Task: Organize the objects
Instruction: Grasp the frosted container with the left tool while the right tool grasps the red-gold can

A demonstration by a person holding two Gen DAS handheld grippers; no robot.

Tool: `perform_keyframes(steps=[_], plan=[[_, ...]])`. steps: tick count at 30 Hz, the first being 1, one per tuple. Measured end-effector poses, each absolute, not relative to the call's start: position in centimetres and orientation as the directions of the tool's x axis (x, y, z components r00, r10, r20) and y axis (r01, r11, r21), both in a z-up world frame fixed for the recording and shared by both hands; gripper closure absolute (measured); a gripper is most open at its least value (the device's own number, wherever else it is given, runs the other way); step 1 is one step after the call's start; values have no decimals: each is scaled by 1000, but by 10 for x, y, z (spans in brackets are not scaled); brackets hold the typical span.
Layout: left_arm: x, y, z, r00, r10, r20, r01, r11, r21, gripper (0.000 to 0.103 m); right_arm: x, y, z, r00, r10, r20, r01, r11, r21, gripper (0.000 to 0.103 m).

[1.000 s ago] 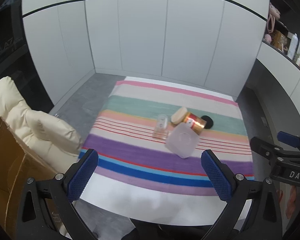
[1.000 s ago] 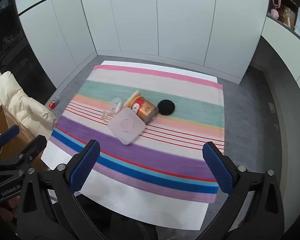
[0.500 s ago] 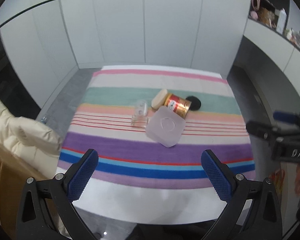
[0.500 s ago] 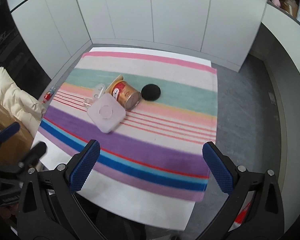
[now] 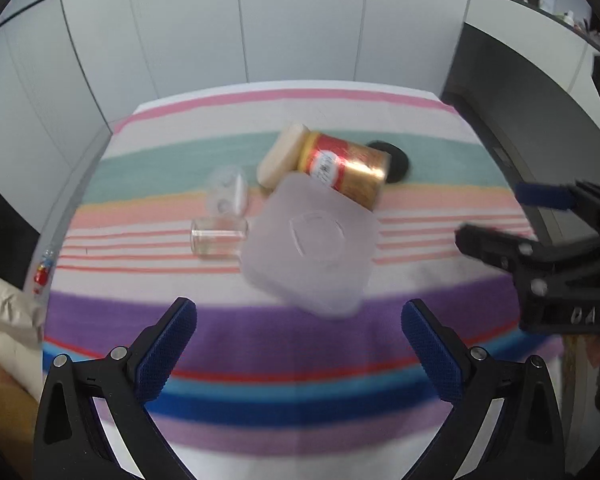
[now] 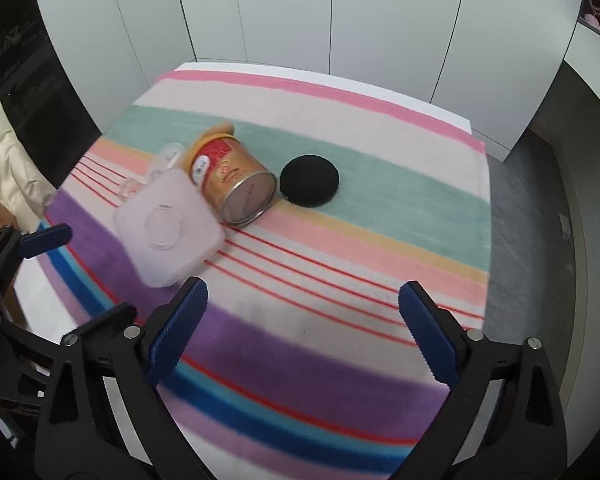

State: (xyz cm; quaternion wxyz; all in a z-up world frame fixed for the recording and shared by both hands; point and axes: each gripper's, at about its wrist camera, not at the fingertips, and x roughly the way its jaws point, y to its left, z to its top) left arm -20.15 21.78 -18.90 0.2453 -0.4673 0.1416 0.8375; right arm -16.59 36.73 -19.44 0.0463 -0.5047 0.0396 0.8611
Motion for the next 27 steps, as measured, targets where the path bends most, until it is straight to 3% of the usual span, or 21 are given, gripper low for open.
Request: perform_keyframes(steps=[5, 10, 14, 20, 27], plan=[[-209, 247, -211, -436, 268, -859, -639, -765, 85, 0, -179, 379, -207, -491, 44, -870, -126, -992, 20, 5], [-220, 255, -226, -434, 273, -859, -625, -778, 68, 2, -187, 387, -221, -482, 44, -875, -130, -991, 22, 5], [-227, 256, -230, -468, 265, -843, -610, -787, 91, 14, -191, 387, -228, -479, 44, -877, -124, -992, 19, 5], [-227, 231, -215, -469, 307, -828, -589, -807, 34, 16, -201, 375, -235, -474, 14, -880, -95, -995, 35, 5], [-236, 179, -202, -474, 270, -838, -504, -863, 7, 16, -230, 345, -241, -504, -16, -864, -20, -999, 30, 5]])
